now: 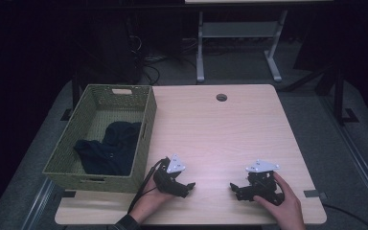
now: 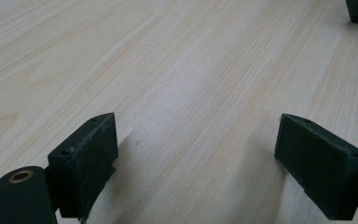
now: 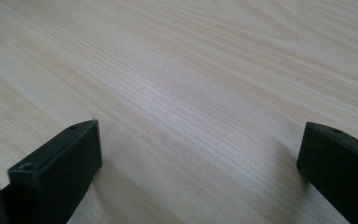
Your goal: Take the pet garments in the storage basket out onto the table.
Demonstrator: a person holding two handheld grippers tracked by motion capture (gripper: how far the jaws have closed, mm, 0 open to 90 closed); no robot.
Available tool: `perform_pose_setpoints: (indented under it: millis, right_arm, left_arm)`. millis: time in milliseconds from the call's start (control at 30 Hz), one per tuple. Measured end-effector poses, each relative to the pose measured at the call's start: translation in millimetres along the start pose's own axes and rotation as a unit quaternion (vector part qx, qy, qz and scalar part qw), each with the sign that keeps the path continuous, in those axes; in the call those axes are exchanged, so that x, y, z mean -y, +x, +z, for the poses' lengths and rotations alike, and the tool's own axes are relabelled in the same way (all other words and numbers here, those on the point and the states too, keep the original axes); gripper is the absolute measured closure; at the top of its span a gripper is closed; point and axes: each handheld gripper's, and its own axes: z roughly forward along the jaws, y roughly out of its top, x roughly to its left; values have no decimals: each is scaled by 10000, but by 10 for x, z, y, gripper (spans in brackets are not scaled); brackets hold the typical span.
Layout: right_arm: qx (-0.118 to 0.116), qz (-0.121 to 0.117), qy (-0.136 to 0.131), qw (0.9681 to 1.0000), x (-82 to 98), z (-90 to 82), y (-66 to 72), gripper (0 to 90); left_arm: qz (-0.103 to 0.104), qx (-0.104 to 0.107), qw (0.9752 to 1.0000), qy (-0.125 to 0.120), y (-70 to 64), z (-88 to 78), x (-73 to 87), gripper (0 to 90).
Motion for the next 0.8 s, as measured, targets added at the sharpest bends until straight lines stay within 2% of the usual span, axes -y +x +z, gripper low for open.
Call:
perform_pose_setpoints:
  millis: [467, 800]
  right_arm:
    - [-1, 1, 1, 10000, 0, 0, 0, 0]
    - [-2, 0, 1, 10000, 0, -1, 0, 0]
  left_arm:
    - [-56, 24, 10000, 75, 7, 5, -35, 129]
    - [-63, 53, 10000, 29, 35, -39, -90, 132]
